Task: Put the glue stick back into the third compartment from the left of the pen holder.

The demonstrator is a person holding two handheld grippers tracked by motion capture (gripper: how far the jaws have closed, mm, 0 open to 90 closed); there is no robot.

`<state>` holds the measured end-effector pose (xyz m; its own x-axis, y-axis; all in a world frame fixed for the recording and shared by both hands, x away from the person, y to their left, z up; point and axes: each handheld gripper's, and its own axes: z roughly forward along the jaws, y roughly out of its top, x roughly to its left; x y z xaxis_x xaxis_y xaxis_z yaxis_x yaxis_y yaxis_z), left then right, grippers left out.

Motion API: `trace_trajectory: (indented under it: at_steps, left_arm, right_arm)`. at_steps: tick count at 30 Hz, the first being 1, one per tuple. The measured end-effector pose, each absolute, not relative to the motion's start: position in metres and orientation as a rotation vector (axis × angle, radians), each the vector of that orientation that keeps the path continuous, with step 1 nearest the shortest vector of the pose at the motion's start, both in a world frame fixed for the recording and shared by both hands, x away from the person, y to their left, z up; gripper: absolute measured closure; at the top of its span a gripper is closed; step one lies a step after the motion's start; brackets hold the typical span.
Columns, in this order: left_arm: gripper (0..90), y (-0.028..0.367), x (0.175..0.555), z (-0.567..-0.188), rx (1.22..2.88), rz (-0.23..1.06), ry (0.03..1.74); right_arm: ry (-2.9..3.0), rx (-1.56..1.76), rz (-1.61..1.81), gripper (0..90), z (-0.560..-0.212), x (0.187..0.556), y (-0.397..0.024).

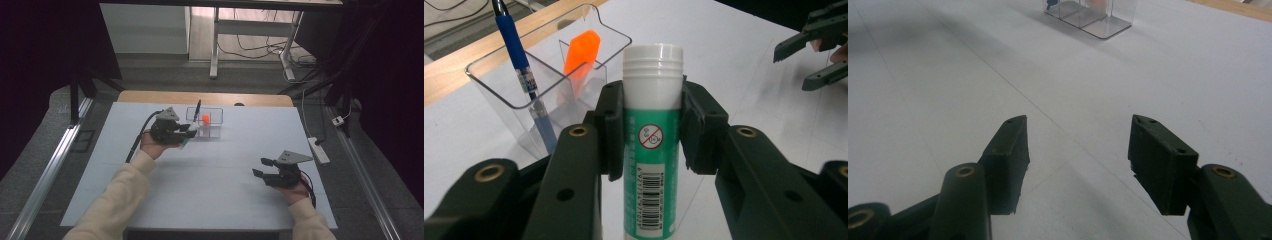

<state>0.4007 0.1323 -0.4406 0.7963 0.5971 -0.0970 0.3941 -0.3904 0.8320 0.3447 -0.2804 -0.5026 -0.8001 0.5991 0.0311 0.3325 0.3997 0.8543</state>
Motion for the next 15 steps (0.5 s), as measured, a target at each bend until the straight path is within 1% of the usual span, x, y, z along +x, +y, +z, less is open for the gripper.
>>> trace_trajectory:
  at_steps: [15]
  left_arm:
    - [64.6,0.111,0.425,-0.420,1.980,0.276,0.727]
  right_arm:
    - [2.374,0.822,1.360,41.4,-0.502,0.345,-0.281]
